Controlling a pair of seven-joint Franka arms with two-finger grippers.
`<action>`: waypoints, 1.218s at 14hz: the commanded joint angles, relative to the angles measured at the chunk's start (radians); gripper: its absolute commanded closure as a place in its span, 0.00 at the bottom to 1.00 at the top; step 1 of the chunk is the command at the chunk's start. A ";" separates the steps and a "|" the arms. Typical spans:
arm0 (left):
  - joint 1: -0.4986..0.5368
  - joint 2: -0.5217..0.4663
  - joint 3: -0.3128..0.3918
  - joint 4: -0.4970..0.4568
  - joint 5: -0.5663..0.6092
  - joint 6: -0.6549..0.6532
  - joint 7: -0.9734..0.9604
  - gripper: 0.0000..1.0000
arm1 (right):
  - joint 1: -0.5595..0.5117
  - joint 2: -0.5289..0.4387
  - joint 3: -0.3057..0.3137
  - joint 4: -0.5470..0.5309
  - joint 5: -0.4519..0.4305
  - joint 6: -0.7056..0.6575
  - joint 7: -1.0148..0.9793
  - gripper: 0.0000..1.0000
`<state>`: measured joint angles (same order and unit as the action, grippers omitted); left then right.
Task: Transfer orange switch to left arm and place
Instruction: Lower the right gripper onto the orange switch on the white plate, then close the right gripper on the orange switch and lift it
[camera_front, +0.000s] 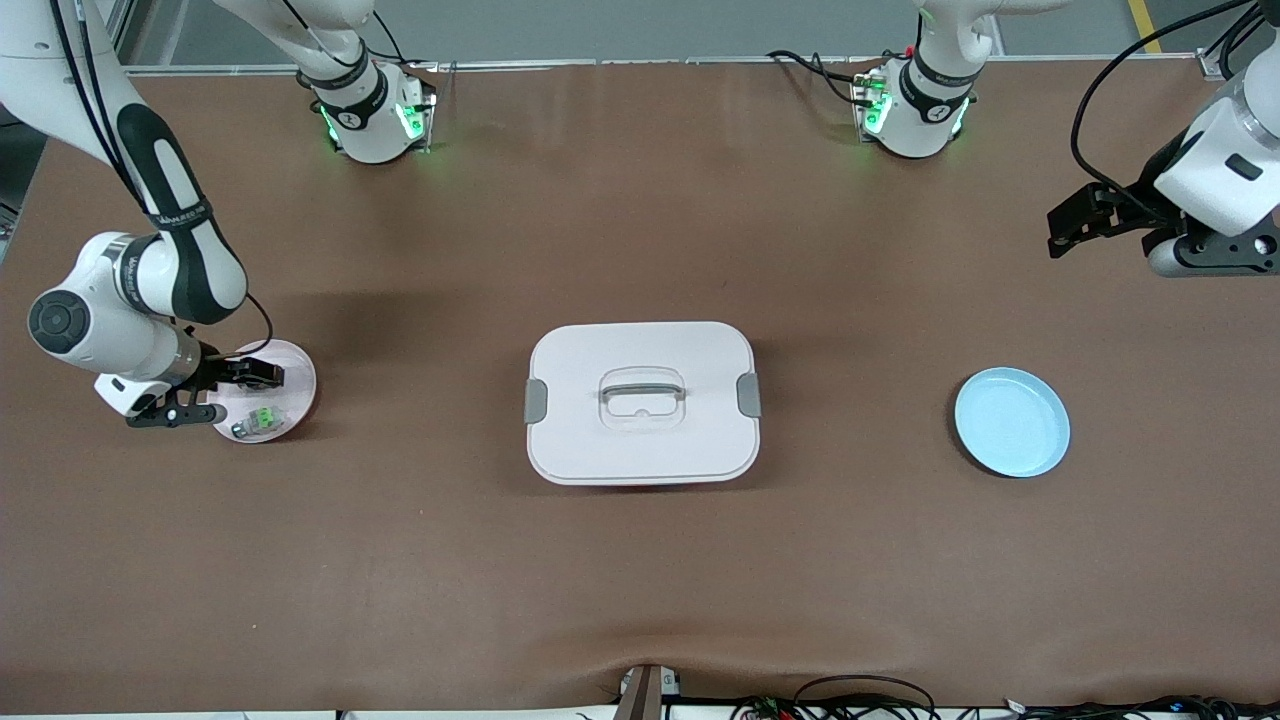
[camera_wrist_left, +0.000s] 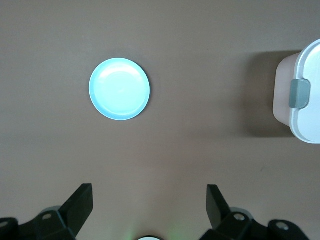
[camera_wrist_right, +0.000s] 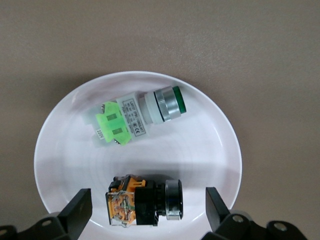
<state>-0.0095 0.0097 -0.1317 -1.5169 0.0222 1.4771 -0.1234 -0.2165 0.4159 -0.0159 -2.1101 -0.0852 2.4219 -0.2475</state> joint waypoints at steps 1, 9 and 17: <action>0.008 -0.013 -0.005 0.004 0.004 -0.011 -0.002 0.00 | -0.018 0.034 0.011 0.024 -0.021 -0.007 -0.009 0.00; 0.020 -0.014 0.004 0.003 0.002 -0.012 -0.002 0.00 | -0.017 0.063 0.008 0.002 -0.019 -0.024 -0.010 0.00; 0.029 -0.056 0.007 0.006 0.001 -0.043 -0.001 0.00 | -0.023 0.064 0.008 -0.001 -0.021 -0.023 -0.084 0.70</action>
<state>0.0093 -0.0204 -0.1247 -1.5155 0.0222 1.4607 -0.1233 -0.2203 0.4800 -0.0217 -2.1105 -0.0866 2.3998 -0.3005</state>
